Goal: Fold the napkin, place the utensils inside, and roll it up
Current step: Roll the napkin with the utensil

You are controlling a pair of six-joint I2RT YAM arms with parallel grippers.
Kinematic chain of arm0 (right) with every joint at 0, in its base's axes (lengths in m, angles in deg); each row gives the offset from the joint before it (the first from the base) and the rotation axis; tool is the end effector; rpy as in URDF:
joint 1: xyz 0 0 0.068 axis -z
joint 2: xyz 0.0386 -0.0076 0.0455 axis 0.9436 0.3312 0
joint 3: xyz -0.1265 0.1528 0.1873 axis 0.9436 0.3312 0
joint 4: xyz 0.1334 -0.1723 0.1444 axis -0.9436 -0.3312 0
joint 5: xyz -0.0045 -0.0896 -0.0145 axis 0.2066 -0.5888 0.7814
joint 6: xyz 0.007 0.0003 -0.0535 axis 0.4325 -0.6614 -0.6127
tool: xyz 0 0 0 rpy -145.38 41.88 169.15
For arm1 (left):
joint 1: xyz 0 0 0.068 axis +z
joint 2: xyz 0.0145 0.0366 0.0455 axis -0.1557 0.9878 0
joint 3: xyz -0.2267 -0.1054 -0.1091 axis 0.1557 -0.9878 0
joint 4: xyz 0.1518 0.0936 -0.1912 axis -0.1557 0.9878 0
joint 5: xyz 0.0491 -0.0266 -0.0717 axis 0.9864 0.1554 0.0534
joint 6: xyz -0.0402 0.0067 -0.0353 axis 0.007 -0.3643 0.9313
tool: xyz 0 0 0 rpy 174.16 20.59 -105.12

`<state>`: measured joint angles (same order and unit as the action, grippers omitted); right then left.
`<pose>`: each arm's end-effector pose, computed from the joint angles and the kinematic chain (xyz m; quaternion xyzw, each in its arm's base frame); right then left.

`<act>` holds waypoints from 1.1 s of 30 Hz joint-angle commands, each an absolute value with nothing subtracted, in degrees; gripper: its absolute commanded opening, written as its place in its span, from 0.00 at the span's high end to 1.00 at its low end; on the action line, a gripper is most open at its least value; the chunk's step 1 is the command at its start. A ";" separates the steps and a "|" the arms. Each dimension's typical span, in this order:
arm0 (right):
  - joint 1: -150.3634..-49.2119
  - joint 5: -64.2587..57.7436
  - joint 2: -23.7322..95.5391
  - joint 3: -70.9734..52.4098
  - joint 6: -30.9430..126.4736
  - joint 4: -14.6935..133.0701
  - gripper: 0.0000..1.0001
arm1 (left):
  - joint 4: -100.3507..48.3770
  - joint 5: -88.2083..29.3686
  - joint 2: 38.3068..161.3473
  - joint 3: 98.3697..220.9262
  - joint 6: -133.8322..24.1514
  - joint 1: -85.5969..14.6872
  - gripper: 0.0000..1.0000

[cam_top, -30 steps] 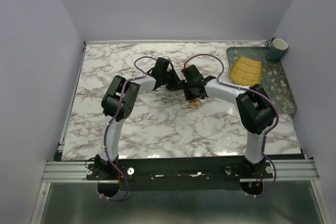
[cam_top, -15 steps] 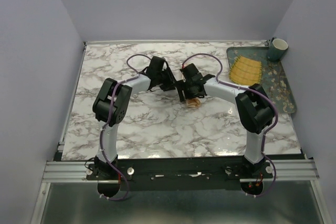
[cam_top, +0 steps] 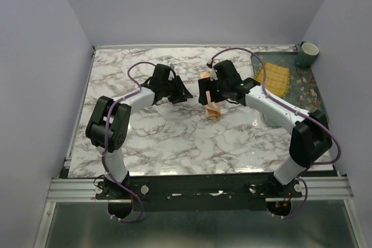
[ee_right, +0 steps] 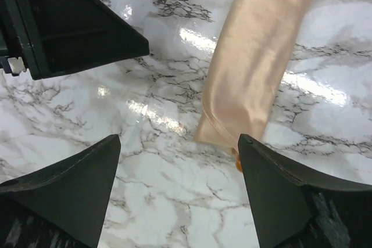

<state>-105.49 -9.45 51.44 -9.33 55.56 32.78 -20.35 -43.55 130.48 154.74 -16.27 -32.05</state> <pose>0.3065 0.2144 0.2629 -0.1683 0.9180 0.1608 0.3211 0.3632 -0.1696 0.1884 -0.1336 0.8908 -0.3790 0.2122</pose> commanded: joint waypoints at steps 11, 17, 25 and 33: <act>-103.36 -16.94 19.01 9.29 59.93 40.71 0.16 | -23.61 -49.90 105.30 145.67 -23.17 -32.33 0.48; -103.27 -24.33 -4.17 14.84 57.31 41.33 0.00 | -25.29 -49.64 93.08 145.57 -27.83 -32.25 0.38; -103.44 -34.62 -10.46 11.25 54.93 36.41 0.00 | -27.57 -48.32 88.41 152.43 -27.66 -32.25 0.31; -103.36 -35.60 -10.46 9.92 53.17 39.64 0.00 | -28.19 -47.79 87.00 156.21 -27.84 -32.16 0.29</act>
<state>-103.44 -33.25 -9.98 11.52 55.28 38.20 -27.30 -48.58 88.58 153.93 -26.54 -32.22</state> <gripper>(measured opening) 0.995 0.701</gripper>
